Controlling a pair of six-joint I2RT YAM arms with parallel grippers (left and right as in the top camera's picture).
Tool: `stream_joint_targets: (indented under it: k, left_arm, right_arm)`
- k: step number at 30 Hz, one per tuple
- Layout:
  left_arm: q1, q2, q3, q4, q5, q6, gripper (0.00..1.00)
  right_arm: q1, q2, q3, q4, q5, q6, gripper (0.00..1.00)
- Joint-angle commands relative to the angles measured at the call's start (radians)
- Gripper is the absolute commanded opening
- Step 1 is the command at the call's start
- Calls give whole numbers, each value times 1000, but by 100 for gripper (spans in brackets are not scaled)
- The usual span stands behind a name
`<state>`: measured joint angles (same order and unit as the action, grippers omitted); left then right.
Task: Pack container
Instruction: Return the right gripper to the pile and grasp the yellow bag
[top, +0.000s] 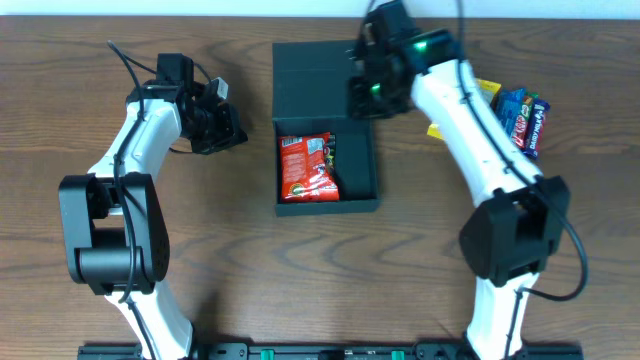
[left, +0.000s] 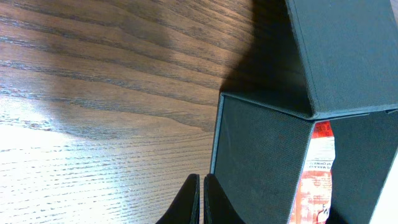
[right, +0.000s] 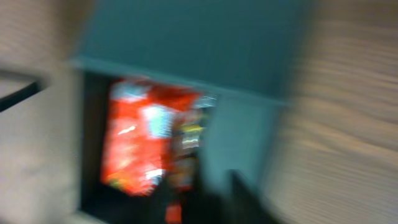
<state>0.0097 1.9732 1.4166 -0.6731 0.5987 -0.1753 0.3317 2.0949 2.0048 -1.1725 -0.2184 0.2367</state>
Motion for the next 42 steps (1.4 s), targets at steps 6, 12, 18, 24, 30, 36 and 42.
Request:
stream_joint_targets:
  k: [6,12,18,24,30,36,42]
  left_arm:
    - [3,9,24,2,-7,22,6]
    - [3,9,24,1,-7,21,6]
    - [3,9,24,0,-7,21,6]
    - [3,9,24,0,-7,22,6]
    - [3,9,24,1,-8,22,6]
    - [3,9,24,1,-30,21,6]
    - [3,9,24,2,-30,21,6]
  right_arm:
    - [-207,70,-12,69,494,41,76]
    - [-207,176,-12,105,632,176,77]
    - [-209,263,-12,179,654,175,77]
    - [-207,309,-12,248,670,148,74]
    - [-209,357,-12,250,687,148,58]
    - [-213,361,-12,243,690,148,1]
    - [-205,355,69,121,694,148,1]
